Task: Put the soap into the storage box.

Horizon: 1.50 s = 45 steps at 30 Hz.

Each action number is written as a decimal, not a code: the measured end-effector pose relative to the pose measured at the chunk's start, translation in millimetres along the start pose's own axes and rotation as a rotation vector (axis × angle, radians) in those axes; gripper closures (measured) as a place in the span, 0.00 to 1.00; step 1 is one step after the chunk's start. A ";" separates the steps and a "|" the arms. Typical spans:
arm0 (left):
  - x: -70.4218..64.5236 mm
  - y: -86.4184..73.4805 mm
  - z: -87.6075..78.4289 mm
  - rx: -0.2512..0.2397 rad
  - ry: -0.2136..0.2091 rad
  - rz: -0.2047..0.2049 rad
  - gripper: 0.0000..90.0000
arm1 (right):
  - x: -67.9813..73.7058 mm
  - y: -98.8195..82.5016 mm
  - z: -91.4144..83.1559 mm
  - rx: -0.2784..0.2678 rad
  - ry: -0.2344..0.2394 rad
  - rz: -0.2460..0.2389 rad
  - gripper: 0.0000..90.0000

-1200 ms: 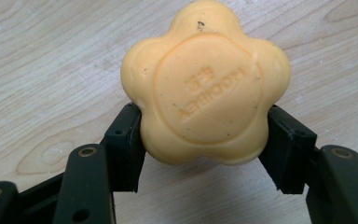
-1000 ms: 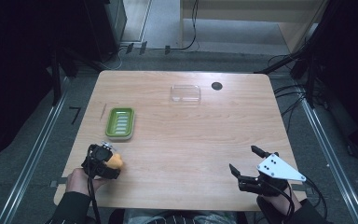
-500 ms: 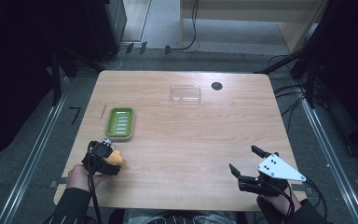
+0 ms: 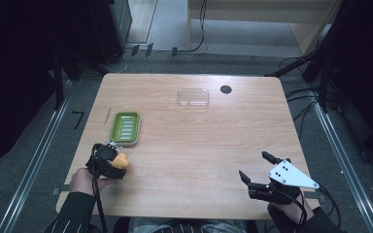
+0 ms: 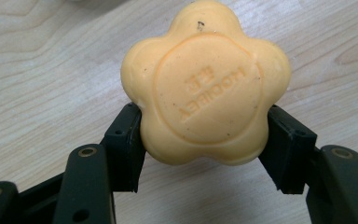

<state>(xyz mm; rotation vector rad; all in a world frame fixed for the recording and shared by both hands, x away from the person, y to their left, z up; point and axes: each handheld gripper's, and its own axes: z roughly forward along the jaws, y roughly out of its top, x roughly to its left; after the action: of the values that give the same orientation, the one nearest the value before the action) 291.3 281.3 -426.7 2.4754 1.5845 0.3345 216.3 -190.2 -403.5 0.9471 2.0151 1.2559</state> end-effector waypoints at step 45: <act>12.9 25.0 -6.6 -0.058 0.009 -0.006 0.44 | -0.1 0.0 0.0 0.000 0.001 0.000 0.15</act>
<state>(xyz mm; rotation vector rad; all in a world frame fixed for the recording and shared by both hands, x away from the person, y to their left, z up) 316.3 282.9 -412.4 2.4286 1.5622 0.3860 216.3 -190.2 -403.5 0.9475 2.0156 1.2564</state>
